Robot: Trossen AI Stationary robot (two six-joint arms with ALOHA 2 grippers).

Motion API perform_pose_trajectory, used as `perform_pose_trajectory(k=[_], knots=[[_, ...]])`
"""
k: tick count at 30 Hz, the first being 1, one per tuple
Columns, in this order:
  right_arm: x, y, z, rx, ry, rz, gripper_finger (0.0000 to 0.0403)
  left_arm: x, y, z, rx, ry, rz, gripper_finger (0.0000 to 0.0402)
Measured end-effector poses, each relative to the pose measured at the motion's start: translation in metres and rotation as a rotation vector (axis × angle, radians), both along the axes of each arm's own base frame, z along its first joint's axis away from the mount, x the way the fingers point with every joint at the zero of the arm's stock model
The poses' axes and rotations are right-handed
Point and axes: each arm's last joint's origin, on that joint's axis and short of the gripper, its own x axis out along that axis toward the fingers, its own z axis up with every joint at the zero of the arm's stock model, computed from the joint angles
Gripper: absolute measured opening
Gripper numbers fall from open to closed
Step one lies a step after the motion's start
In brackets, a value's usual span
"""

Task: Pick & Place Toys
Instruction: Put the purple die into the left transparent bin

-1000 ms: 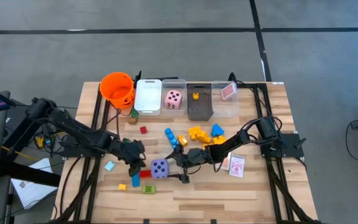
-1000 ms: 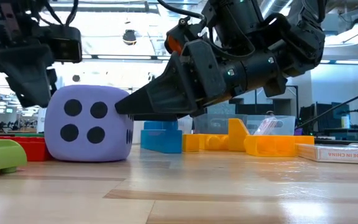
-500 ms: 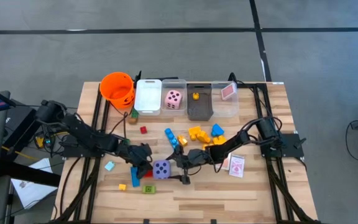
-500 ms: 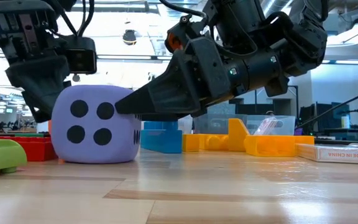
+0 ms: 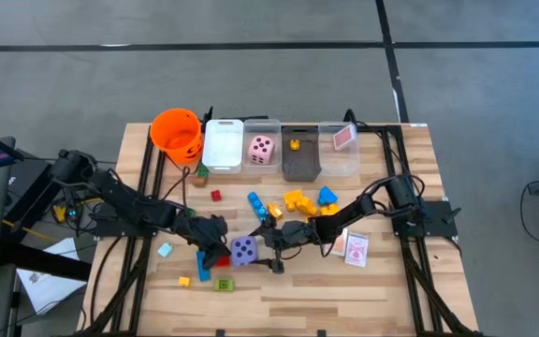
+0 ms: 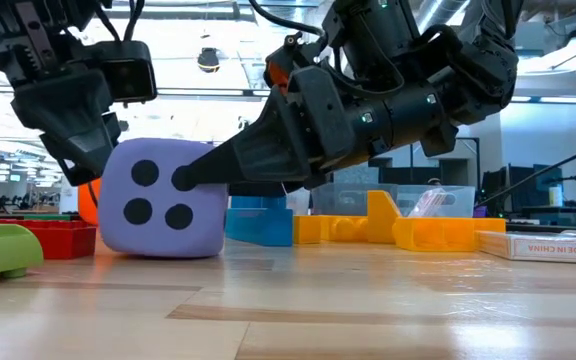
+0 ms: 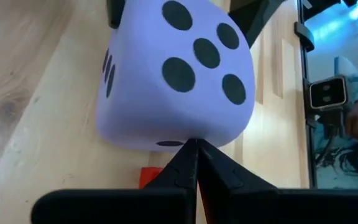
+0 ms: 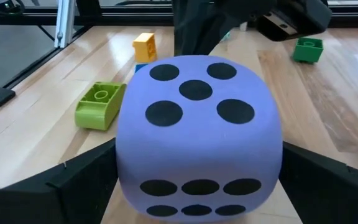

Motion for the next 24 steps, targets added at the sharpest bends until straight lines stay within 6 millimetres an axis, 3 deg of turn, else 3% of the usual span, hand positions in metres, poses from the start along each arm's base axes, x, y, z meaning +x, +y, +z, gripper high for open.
perform_pose_trajectory(k=[6,10,16,24], knots=[[0.000,0.000,0.000,0.000,0.000,0.001,0.0400,-0.001,0.000,-0.001,0.041,-0.007,-0.036,0.0000],[0.000,0.000,0.000,0.028,0.005,-0.009,0.0400,-0.007,0.004,-0.008,0.107,0.089,-0.033,0.0000],[0.000,0.000,0.001,0.041,-0.004,-0.014,0.0400,-0.025,0.016,-0.022,0.280,0.302,0.128,0.0000],[0.003,-0.008,0.003,0.076,-0.015,-0.049,0.0353,-0.024,0.026,-0.020,0.573,0.200,0.364,0.0000]])
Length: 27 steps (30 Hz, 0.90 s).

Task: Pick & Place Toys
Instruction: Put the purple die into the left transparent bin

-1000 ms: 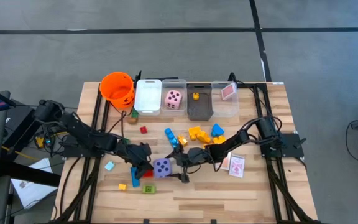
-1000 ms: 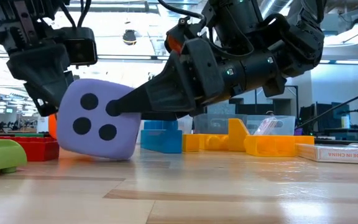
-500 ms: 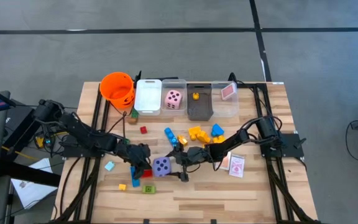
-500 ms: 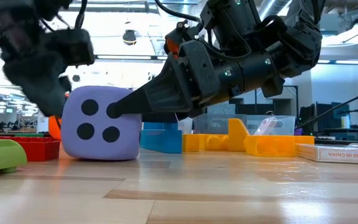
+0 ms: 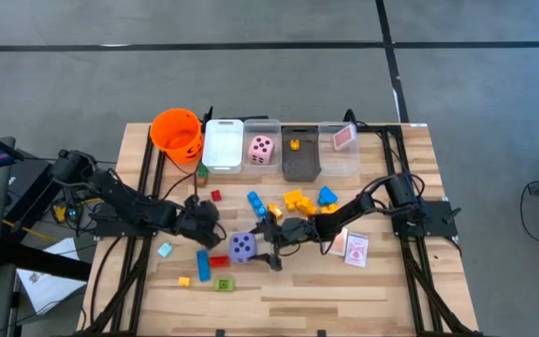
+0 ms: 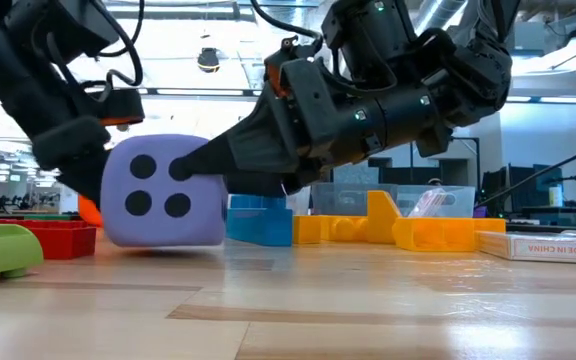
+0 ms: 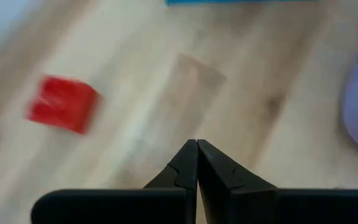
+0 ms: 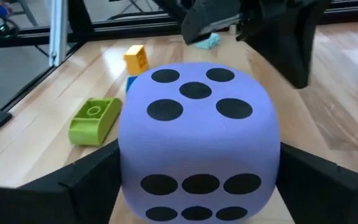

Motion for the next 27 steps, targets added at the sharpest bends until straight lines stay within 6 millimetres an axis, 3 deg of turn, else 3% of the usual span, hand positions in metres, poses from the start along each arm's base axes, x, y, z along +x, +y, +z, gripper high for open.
perform_pose_trajectory(k=[4,11,18,22,27], knots=[[0.003,-0.006,0.011,0.006,-0.031,-0.024,0.0339,0.000,0.006,0.000,0.075,0.024,-0.002,0.0000],[0.006,-0.030,0.060,-0.017,-0.149,-0.104,0.0352,-0.005,0.024,0.002,0.133,0.119,0.023,0.0000],[-0.007,-0.068,0.110,-0.169,-0.170,-0.266,0.0347,-0.034,0.049,0.020,0.246,0.216,0.186,0.0000],[-0.015,-0.097,0.130,-0.181,-0.165,-0.340,0.0353,-0.052,0.060,0.037,0.356,0.154,0.304,0.0000],[-0.023,-0.134,0.132,-0.195,-0.111,-0.435,0.0353,-0.066,0.066,0.060,0.409,-0.042,0.400,0.0000]])
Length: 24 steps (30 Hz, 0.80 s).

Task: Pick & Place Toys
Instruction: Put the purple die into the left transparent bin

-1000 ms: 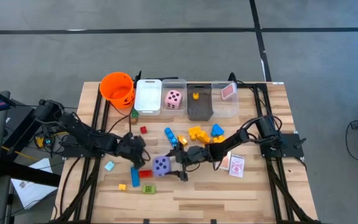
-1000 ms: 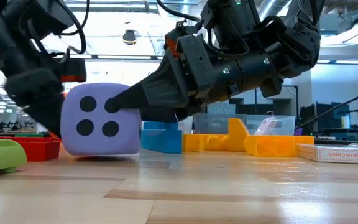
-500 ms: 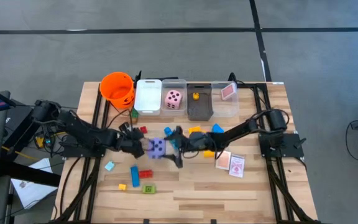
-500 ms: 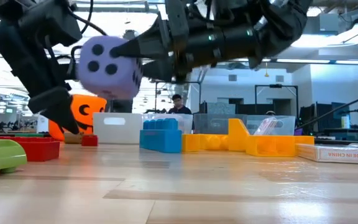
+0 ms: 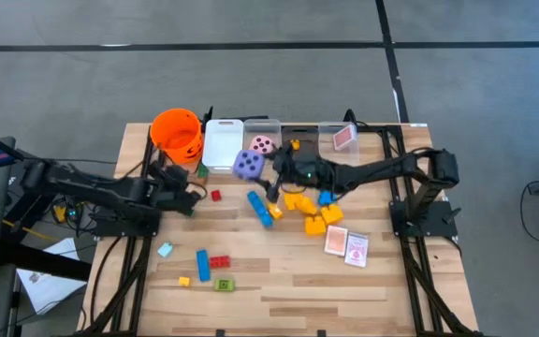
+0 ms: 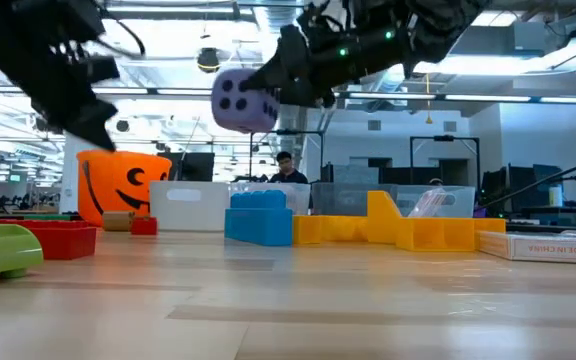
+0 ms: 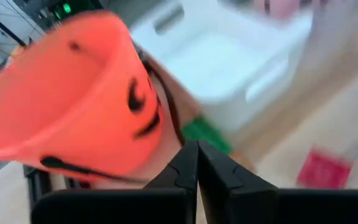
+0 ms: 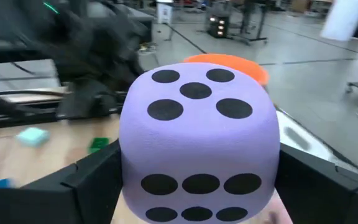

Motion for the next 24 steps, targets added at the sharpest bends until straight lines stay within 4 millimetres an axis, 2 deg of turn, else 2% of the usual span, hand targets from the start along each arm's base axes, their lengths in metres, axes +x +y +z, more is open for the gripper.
perform_pose_trajectory(k=[6,11,16,24], knots=[[-0.009,-0.050,-0.005,0.006,0.023,-0.132,0.0353,-0.006,0.002,0.020,0.026,-0.242,0.030,0.0000],[-0.019,-0.080,-0.009,0.015,0.059,-0.218,0.0353,-0.004,0.001,0.025,0.068,-0.230,-0.017,0.0000],[-0.024,-0.093,-0.009,0.018,0.064,-0.247,0.0353,0.001,0.001,0.031,0.122,-0.196,-0.074,0.0000],[-0.024,-0.092,-0.010,0.021,0.073,-0.233,0.0356,0.007,0.000,0.039,0.197,-0.167,-0.138,0.0000]])
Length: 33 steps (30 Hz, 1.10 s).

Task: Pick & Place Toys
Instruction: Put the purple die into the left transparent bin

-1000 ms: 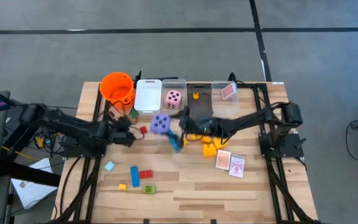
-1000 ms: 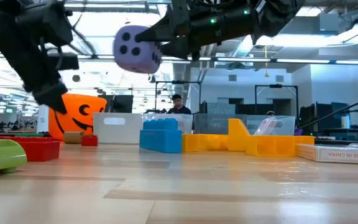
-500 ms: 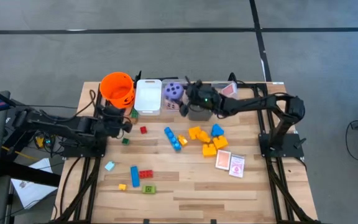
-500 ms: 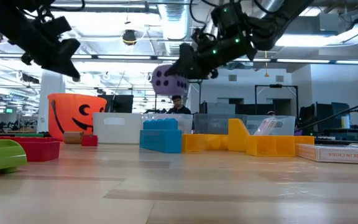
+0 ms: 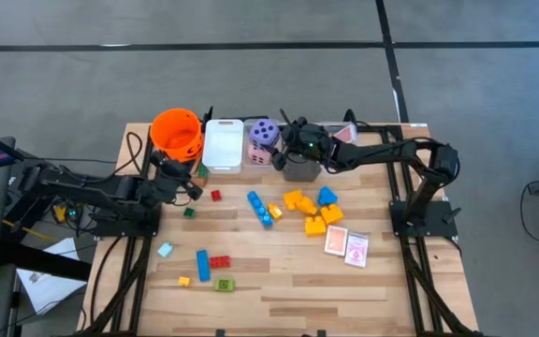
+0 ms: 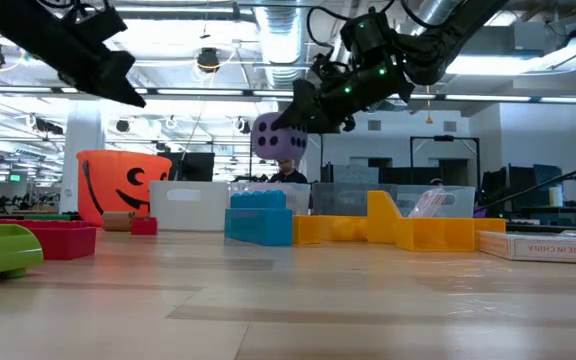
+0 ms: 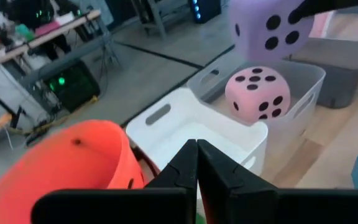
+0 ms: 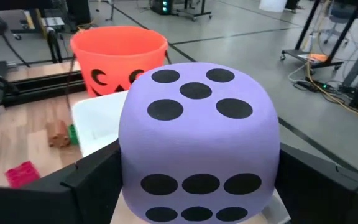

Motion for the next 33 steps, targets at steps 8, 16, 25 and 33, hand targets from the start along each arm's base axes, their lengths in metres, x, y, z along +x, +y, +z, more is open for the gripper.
perform_pose_trajectory(k=[8,16,25,33], knots=[[0.002,0.009,-0.005,0.050,0.029,0.040,0.0356,0.006,-0.001,0.011,0.105,0.038,-0.057,0.0000],[0.005,0.021,-0.008,0.081,0.059,0.107,0.0356,0.006,-0.001,0.011,0.107,0.040,-0.058,0.0000],[0.000,0.015,-0.016,0.131,0.133,0.106,0.0356,0.006,-0.001,0.011,0.107,0.039,-0.059,0.0000],[-0.005,0.003,-0.016,0.119,0.141,0.071,0.0356,0.006,-0.001,0.011,0.107,0.039,-0.059,0.0000]])
